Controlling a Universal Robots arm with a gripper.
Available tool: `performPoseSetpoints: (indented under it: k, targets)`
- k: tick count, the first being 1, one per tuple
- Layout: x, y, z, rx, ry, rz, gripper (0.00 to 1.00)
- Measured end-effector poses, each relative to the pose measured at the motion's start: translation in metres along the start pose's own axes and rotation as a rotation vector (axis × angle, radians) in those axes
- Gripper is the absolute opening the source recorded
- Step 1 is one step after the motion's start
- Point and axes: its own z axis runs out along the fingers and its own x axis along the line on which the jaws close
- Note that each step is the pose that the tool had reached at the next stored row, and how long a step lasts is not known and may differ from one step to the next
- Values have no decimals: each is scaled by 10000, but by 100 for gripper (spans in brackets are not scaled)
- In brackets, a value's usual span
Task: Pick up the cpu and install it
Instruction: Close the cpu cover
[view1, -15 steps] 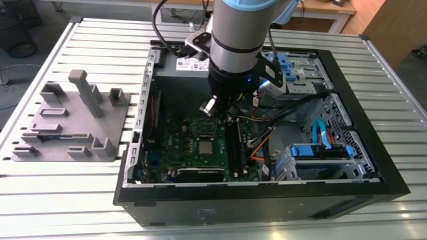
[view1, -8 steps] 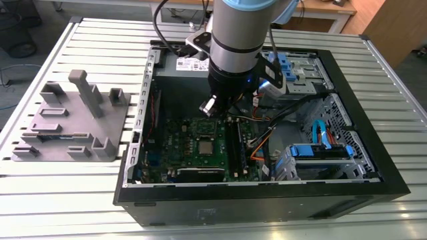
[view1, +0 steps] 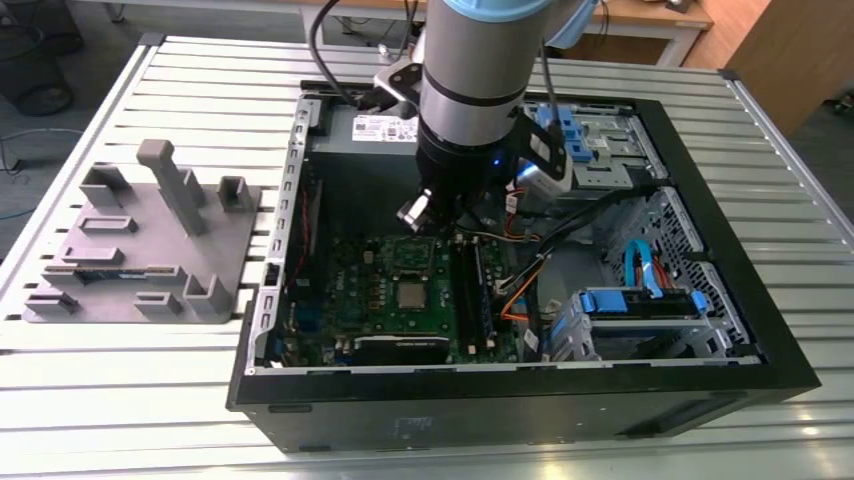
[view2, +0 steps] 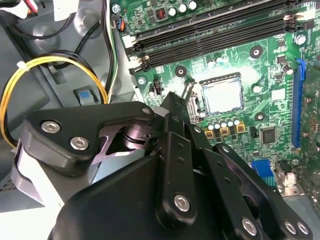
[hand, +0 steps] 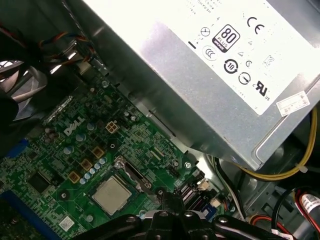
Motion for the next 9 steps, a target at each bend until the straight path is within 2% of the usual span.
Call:
performPoseSetpoints:
  k: [2,9]
  targets:
    - [0,0,0,12,-8,150,13]
    - [-1,2,4,24,-10,245,13]
